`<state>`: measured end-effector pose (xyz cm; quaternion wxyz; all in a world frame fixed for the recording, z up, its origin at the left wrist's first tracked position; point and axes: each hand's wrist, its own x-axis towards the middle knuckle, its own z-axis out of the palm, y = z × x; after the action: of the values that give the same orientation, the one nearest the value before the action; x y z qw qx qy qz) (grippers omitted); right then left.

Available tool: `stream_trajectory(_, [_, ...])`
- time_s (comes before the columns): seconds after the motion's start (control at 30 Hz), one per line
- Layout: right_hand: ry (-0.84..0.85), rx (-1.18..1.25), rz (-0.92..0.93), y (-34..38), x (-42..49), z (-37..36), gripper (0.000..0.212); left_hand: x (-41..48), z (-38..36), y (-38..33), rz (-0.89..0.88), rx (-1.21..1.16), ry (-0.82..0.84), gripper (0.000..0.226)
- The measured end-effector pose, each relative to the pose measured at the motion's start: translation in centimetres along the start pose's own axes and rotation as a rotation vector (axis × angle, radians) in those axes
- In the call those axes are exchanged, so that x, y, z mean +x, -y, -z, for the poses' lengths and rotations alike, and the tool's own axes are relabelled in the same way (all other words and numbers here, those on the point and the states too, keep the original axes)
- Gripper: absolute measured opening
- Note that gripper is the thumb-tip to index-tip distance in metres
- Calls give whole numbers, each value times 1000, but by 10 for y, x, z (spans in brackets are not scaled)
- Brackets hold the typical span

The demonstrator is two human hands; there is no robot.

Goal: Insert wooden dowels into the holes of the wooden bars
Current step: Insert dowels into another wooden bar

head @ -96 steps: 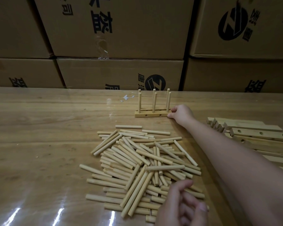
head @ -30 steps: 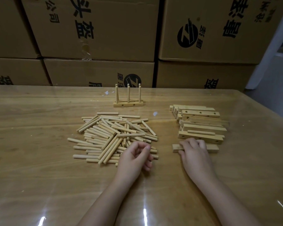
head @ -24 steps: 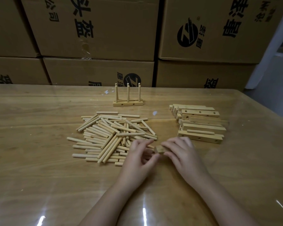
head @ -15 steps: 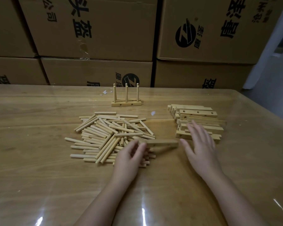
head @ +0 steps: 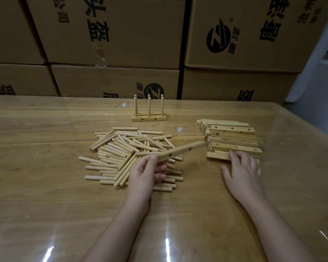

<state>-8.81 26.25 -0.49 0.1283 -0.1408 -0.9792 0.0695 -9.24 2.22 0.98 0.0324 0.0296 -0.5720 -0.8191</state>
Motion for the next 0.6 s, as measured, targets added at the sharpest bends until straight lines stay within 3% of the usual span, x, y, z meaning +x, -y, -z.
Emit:
stream_trajectory(0.27, [1, -40, -8, -2, 1, -3, 48, -1, 0, 0, -7, 28, 21, 19])
stream_trajectory(0.6, [25, -114, 0, -3, 3, -4, 56, 1, 4, -2, 79, -112, 57, 18])
